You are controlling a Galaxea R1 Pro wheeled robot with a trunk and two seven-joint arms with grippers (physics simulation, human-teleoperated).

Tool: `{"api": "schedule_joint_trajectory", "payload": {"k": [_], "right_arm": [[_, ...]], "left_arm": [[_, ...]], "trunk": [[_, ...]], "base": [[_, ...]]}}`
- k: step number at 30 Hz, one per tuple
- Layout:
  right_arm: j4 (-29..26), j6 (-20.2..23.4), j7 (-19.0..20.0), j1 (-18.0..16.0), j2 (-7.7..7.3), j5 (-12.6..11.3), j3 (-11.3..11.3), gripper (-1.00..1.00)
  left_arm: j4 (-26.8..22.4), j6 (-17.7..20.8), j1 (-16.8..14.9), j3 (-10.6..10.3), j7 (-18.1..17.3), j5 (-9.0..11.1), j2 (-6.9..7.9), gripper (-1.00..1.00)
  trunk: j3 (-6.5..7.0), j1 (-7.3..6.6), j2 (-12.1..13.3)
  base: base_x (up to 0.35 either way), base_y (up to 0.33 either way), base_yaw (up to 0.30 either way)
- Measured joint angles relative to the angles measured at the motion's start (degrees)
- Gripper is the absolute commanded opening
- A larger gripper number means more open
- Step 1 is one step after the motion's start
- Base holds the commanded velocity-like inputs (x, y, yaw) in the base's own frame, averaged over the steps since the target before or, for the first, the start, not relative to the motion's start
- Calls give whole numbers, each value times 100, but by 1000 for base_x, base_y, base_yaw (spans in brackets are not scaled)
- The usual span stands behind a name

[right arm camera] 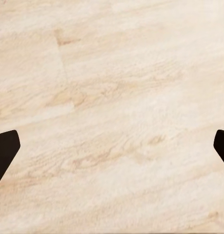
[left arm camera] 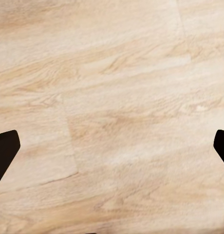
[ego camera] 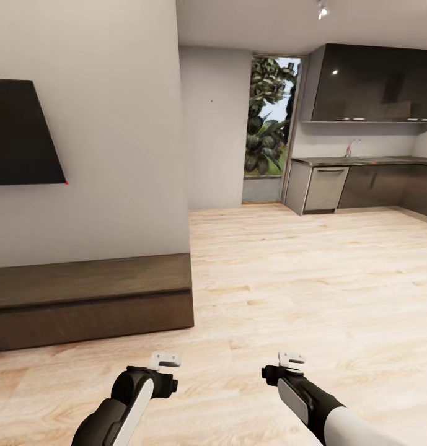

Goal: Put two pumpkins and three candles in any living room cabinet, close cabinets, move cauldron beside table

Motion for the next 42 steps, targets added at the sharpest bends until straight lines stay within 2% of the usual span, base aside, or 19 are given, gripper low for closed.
{"api": "schedule_joint_trajectory", "payload": {"k": [7, 24, 35, 38, 40, 42], "right_arm": [[-31, 7, -22, -2, 3, -26, -43, 100], [-8, 63, -43, 0, 18, -18, -23, 100], [-14, 12, -38, -2, 3, -10, -30, 100], [-13, 9, -30, -3, -6, -10, -31, 100], [-13, 7, -25, -1, -8, -10, -31, 100], [-10, 3, -26, 1, -9, -10, -21, 100]], "left_arm": [[0, -1, 0, 6, -1, -4, 0, 100], [-1, -1, 1, 8, -1, 1, 1, 100], [-121, -1, 0, 33, -22, -10, 23, 100], [-533, 20, 12, 141, -53, -15, 89, 100], [-786, 51, 23, 240, -65, 10, 190, 100], [-1180, 92, 43, 421, -84, 35, 353, 100]], "trunk": [[0, 0, 0], [-58, -1, 0], [-80, -1, 0], [-80, -1, 0], [-80, -1, 0], [-80, -1, 0]], "base": [[-30, 21, 28], [-1, 0, 231], [0, 0, 25], [0, 0, 0], [0, 0, 0], [0, 0, 0]]}}
